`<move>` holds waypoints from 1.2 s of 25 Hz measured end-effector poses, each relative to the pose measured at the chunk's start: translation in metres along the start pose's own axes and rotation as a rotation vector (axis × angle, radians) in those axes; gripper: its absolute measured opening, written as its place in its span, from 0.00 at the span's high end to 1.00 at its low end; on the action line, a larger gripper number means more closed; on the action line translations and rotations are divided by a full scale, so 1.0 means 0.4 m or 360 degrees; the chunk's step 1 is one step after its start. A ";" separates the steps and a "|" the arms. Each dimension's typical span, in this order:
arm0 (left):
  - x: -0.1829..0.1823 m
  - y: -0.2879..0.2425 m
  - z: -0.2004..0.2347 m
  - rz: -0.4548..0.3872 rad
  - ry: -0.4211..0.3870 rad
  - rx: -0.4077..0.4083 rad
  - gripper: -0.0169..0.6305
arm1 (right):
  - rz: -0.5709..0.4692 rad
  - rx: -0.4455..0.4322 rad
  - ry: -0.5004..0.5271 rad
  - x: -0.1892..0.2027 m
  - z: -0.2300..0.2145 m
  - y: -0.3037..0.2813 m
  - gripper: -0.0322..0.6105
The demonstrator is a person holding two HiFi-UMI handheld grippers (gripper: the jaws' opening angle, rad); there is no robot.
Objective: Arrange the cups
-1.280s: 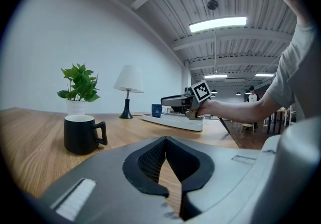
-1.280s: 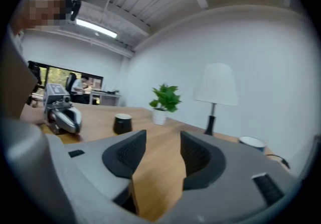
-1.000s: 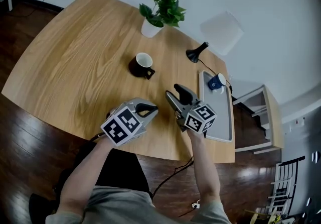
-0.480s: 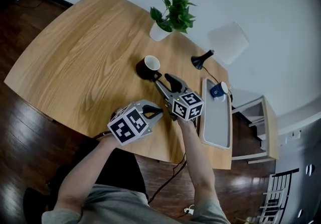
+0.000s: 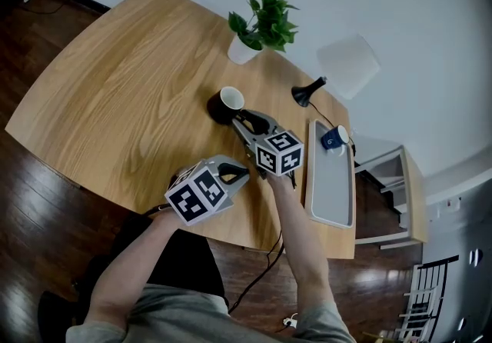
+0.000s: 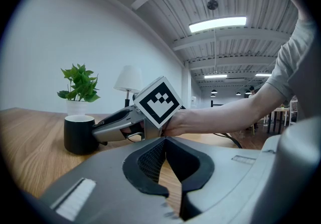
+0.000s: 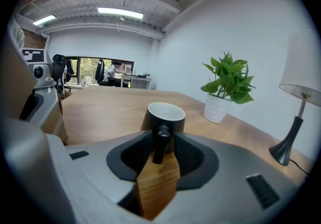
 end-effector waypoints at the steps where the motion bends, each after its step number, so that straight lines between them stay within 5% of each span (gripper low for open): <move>1: 0.000 -0.001 0.000 -0.0001 -0.0001 0.0001 0.96 | 0.0008 -0.0002 -0.0003 0.001 -0.001 -0.003 0.75; 5: -0.001 0.001 0.001 -0.0003 0.0000 0.0001 0.96 | 0.0020 -0.0005 -0.0068 0.000 -0.002 -0.004 0.82; 20: -0.002 0.016 0.001 0.0006 0.0011 0.0005 0.96 | -0.0166 0.0087 -0.0365 0.013 -0.001 0.141 0.83; 30: 0.009 0.016 0.010 0.0013 -0.0001 -0.0001 0.96 | -0.0360 0.0425 -0.0447 0.048 -0.078 0.448 0.82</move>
Point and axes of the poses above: the fingertips, and each gripper's own axes: y backward along the fingers, z to its left, x out of its underside, the point moved 9 cm from there along y, backward along the fingers, and after that the axes turned 6 degrees about -z, right-handed, at the moved point
